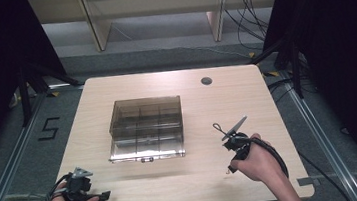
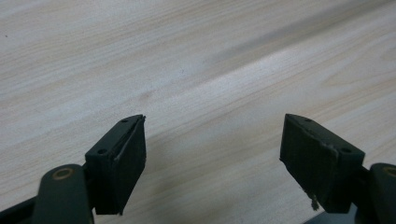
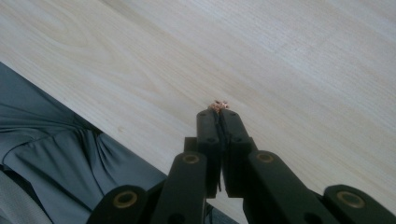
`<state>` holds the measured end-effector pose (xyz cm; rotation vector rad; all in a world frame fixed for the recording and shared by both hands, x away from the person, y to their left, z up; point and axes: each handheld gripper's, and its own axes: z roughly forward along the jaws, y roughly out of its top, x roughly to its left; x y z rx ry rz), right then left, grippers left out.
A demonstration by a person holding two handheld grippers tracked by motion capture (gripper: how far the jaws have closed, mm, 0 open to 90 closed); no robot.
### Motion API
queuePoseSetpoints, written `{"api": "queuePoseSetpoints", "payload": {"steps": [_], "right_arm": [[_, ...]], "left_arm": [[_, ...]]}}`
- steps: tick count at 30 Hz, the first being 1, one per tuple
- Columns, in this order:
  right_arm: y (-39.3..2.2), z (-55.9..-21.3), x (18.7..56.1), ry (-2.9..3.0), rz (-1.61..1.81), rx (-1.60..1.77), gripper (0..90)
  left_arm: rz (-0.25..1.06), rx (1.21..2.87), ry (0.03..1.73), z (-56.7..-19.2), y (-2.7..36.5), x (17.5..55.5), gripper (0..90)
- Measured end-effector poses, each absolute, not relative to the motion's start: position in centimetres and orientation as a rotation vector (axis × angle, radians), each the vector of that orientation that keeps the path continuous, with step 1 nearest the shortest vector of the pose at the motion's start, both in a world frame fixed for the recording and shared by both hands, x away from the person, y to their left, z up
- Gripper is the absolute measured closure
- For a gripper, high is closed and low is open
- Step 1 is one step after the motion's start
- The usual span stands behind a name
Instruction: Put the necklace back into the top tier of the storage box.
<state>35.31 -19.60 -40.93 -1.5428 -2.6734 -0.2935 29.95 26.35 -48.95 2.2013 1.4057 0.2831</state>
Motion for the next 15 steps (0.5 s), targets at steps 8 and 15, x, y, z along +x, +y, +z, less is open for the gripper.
{"api": "queuePoseSetpoints", "payload": {"steps": [8,15], "right_arm": [[-18.8,-40.5,36.0,-2.746,-0.342,-1.462,88.3],[-17.7,-39.6,36.1,-2.691,-0.282,-1.505,88.3]], "left_arm": [[0.29,2.202,1.403,-48.8,26.5,29.9,22.3],[0.301,2.215,1.41,-48.7,26.3,30.0,22.0]]}}
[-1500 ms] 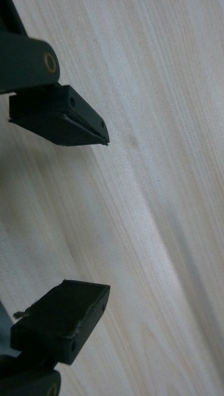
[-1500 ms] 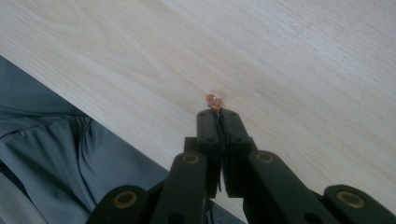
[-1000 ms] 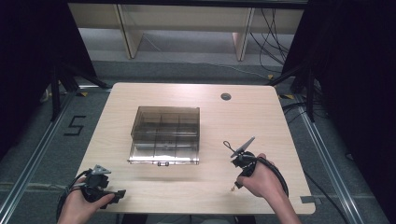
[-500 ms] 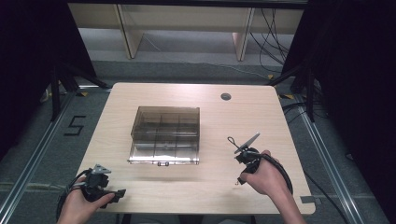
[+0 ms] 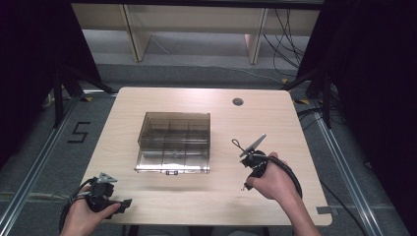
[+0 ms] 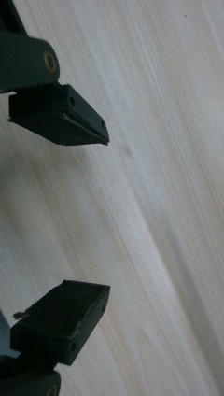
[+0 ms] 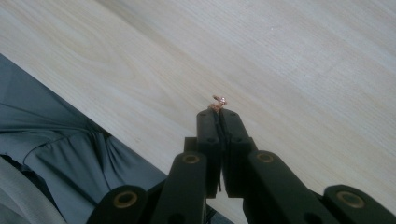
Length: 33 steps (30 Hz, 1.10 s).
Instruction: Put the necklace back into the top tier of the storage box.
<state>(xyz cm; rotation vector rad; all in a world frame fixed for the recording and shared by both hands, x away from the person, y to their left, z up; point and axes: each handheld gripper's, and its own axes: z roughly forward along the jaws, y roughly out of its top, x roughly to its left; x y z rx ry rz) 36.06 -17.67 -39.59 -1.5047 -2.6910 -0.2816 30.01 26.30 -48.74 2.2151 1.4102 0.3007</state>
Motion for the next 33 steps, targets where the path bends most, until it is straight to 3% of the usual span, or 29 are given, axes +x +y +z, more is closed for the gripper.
{"api": "queuePoseSetpoints", "payload": {"steps": [33], "right_arm": [[-15.5,-38.1,37.7,-2.739,-0.248,-1.438,88.3]], "left_arm": [[0.305,2.218,1.399,-48.8,26.3,29.9,21.9]]}}
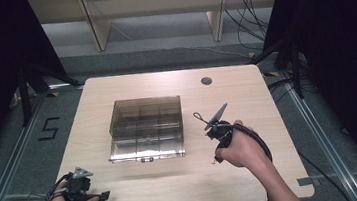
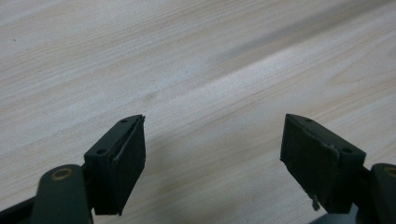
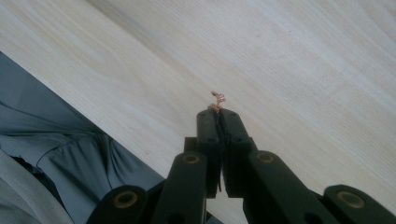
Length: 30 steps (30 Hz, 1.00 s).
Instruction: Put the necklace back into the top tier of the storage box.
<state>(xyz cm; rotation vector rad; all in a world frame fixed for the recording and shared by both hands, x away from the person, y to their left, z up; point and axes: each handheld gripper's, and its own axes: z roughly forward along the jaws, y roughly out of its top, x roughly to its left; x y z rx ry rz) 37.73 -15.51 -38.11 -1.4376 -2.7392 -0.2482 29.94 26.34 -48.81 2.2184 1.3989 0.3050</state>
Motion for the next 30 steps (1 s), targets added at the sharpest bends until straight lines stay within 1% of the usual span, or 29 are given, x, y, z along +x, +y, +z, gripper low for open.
{"api": "queuePoseSetpoints", "payload": {"steps": [2,12,16,18,24,30], "right_arm": [[-15.6,-38.2,37.8,-2.761,-0.273,-1.416,88.3],[-15.3,-37.8,38.0,-2.722,-0.281,-1.467,88.3],[-15.1,-37.8,38.1,-2.743,-0.29,-1.439,88.3],[-15.0,-37.8,38.2,-2.749,-0.287,-1.425,88.3],[-14.6,-37.7,38.4,-2.747,-0.289,-1.433,88.3],[-14.6,-37.5,38.5,-2.764,-0.324,-1.429,88.3]], "left_arm": [[0.32,2.214,1.395,-48.9,26.3,30.0,21.9],[0.308,2.232,1.396,-48.8,26.3,29.9,21.9],[0.312,2.236,1.39,-48.9,26.3,30.0,21.9],[0.337,2.224,1.386,-49.0,26.2,29.9,21.9],[0.308,2.251,1.381,-48.9,26.2,29.9,21.9],[0.306,2.238,1.383,-49.0,26.1,29.9,21.9]]}}
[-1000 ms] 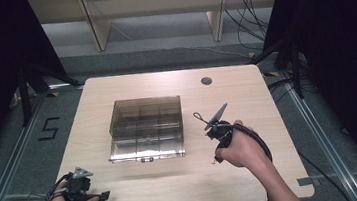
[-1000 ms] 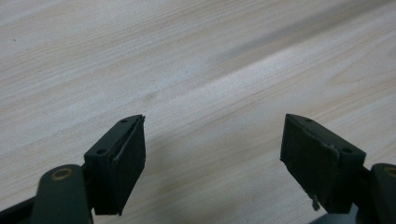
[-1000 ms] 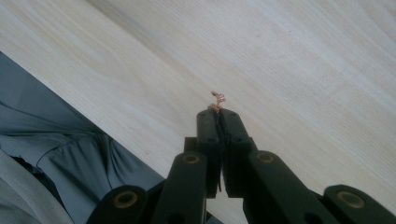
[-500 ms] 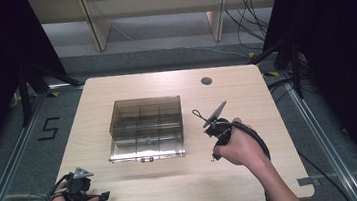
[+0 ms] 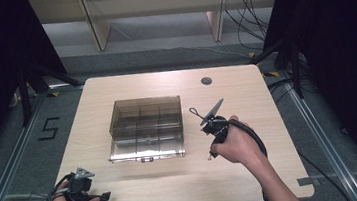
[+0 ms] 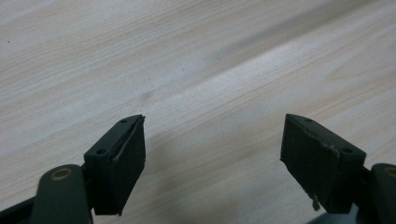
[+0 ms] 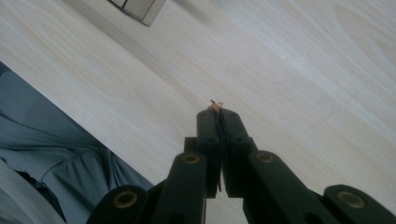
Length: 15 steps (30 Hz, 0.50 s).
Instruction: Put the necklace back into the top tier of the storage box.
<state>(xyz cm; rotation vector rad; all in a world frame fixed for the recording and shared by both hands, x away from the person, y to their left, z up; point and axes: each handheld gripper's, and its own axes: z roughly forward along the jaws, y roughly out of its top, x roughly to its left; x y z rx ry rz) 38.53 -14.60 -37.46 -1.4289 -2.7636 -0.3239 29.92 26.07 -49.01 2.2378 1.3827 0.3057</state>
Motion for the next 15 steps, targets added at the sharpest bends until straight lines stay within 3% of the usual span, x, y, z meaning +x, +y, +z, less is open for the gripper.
{"api": "queuePoseSetpoints", "payload": {"steps": [15], "right_arm": [[-13.95,-36.58,38.87,-2.773,-0.364,-1.435,88.3]], "left_arm": [[0.317,2.25,1.381,-48.92,26.04,29.9,21.7]]}}
